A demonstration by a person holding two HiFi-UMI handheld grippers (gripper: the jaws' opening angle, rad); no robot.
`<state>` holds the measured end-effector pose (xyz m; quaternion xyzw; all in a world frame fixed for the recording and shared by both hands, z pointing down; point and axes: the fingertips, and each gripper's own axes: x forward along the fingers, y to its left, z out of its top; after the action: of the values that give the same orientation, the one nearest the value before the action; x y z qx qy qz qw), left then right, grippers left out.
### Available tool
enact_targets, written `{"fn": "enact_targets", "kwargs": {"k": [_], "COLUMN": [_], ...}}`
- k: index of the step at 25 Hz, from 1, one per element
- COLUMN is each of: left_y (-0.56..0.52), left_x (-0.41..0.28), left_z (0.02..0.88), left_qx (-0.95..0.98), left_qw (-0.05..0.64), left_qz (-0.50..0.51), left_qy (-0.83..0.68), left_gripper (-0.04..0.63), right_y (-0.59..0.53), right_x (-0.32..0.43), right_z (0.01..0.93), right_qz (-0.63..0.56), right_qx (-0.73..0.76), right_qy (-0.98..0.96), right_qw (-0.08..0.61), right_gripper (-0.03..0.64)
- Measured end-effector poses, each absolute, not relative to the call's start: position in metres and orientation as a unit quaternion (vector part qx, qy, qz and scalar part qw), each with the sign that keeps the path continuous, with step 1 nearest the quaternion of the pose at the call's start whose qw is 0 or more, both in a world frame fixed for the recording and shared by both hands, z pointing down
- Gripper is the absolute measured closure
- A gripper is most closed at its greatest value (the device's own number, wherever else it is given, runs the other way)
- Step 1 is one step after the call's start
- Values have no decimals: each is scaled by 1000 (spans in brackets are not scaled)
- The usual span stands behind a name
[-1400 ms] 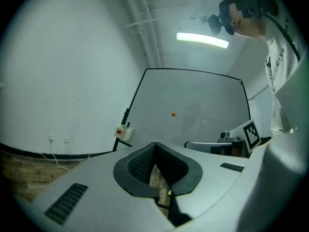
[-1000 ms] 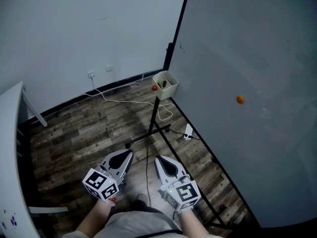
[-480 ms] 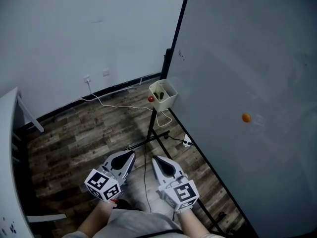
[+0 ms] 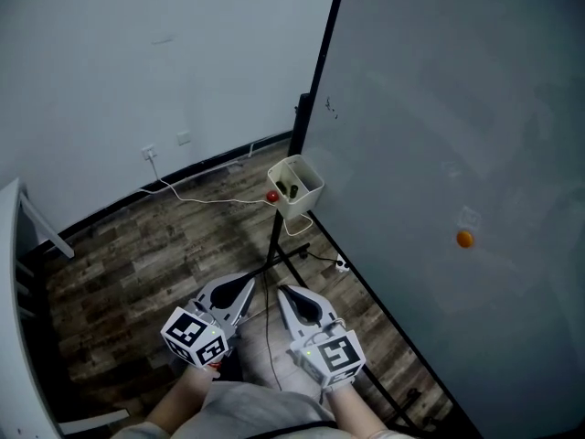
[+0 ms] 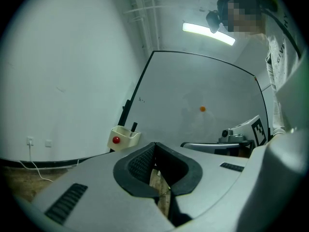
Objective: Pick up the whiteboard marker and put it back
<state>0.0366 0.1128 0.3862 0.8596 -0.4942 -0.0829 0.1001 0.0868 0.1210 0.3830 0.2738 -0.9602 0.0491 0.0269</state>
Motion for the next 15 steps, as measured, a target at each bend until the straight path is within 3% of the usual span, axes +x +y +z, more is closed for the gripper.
{"fn": "enact_targets", "kwargs": {"k": [15], "left_y": [-45], "left_x": [-10], "left_z": [371], "left_qx": [895], "left_qw": [111], "left_qz": [-74], "left_qy": [-425], "left_gripper": [580], "right_y": [-34], "right_x": [36], "right_z": [372], "right_qz": [34], "right_qx": [363], "right_qy": [-931], "right_qw": [38], "right_gripper": [595]}}
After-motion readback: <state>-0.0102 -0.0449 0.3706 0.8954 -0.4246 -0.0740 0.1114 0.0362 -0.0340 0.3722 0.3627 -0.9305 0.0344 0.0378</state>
